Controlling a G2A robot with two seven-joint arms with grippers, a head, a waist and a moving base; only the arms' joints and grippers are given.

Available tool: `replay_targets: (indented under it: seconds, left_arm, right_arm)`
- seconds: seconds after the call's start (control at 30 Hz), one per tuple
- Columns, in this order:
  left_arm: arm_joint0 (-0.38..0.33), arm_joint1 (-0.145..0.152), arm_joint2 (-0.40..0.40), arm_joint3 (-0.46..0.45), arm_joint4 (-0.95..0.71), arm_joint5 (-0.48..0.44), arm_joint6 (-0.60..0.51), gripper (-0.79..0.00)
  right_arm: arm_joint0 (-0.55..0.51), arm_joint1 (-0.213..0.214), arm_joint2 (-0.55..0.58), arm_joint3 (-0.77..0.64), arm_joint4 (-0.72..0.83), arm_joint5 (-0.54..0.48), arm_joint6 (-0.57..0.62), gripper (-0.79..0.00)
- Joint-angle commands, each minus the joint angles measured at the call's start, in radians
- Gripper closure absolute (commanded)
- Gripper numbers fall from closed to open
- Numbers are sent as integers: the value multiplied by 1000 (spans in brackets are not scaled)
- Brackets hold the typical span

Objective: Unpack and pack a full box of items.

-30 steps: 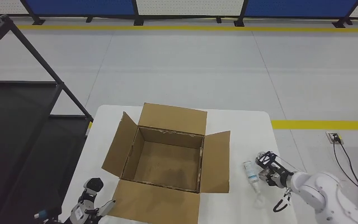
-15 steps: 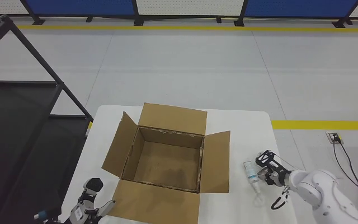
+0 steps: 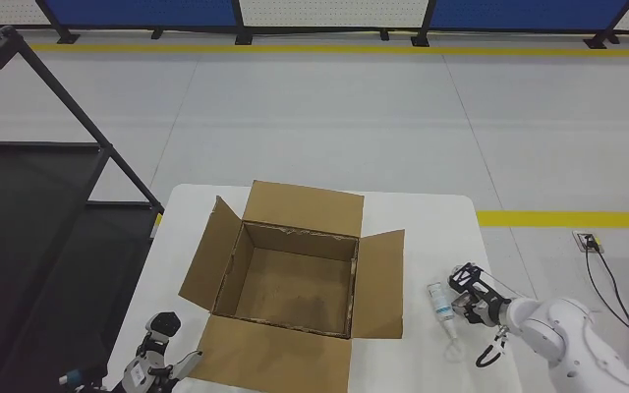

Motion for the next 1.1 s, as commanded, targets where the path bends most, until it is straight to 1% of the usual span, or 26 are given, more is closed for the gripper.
replay_targets:
  seconds: [0.0, 0.1, 0.23, 0.33, 0.5, 0.57, 0.6, 0.63, 0.67, 0.83, 0.93, 1.07]
  left_arm:
    - [0, 0, 0, 0, 0, 0, 0, -785]
    - [0, 0, 0, 1, 1, 0, 1, -785]
    - [0, 0, 0, 1, 4, -3, 2, -785]
    - [0, 0, 0, 1, 5, -3, 4, -785]
    - [1, 0, 0, -1, 8, -3, 7, -785]
    - [2, 0, 0, -1, 10, -3, 9, -785]
    - [3, 0, 0, -1, 11, -4, 10, -785]
    - [3, 0, 0, -1, 11, -4, 11, -785]
    - [4, 0, 0, -1, 12, -4, 12, -785]
    - [9, 0, 1, -3, 16, -4, 17, -785]
    - [12, 0, 1, -5, 18, -3, 20, -785]
    - [17, -1, 1, -8, 23, -5, 24, -785]
  right_arm:
    - [-2, 0, 1, -2, 2, 2, 0, -391]
    - [-7, 2, 3, -8, 3, 3, 1, -391]
    - [-16, 3, 7, -13, 6, 6, -2, -453]
    - [-25, 5, 12, -18, 6, 7, -9, -474]
    - [-43, 8, 24, -36, 2, 16, -26, -603]
    - [-52, 10, 31, -46, 1, 18, -40, -603]
    - [-58, 11, 34, -51, -2, 20, -48, -619]
    - [-64, 12, 39, -56, -6, 24, -54, -656]
    - [-70, 12, 42, -62, -8, 27, -58, -665]
    - [-99, 16, 61, -92, -22, 48, -86, -653]
    - [-120, 18, 72, -110, -22, 33, -124, -646]
    - [-139, 21, 84, -122, -27, 28, -147, -643]
